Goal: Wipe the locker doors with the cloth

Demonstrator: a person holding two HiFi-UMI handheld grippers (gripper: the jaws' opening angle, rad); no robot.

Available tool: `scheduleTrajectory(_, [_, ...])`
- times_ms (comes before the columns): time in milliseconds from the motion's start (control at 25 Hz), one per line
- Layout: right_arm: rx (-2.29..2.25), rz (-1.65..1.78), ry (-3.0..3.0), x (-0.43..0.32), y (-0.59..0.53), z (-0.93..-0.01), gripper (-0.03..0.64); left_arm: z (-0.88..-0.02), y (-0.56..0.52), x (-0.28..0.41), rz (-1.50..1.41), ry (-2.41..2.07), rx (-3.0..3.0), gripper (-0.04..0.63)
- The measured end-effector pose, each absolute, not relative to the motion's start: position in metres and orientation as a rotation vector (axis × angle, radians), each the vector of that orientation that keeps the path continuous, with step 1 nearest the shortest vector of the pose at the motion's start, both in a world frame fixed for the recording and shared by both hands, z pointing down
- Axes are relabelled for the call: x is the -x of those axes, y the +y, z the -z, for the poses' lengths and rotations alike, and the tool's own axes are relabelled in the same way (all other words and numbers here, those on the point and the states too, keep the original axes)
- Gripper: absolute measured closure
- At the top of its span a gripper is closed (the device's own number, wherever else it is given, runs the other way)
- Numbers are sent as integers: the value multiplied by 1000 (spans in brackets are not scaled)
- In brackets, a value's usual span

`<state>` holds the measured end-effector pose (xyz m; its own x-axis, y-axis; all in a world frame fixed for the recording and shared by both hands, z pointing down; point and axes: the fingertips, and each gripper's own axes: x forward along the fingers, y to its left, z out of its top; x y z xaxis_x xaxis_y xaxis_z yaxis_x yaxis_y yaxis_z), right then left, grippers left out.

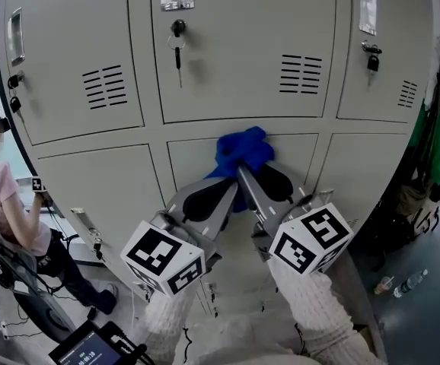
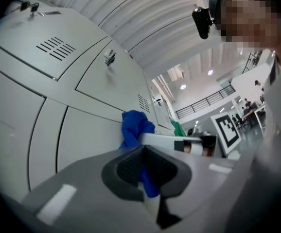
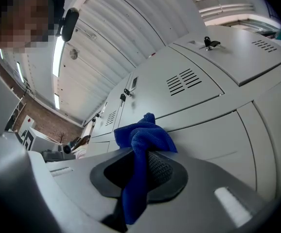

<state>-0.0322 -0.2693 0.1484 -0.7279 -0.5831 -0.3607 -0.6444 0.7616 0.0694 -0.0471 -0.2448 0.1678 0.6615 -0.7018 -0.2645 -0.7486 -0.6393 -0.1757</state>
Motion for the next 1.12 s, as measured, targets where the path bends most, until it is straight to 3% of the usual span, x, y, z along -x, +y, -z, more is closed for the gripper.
scheduleTrajectory(440, [940,-218,2666,31,-271,-184,558,-201,-254,48,-226,1174,2703,589])
scheduleTrajectory(1120, [1091,196,2737,25,-280,-355,558,-364,-256,43,-23,1369,2923,589])
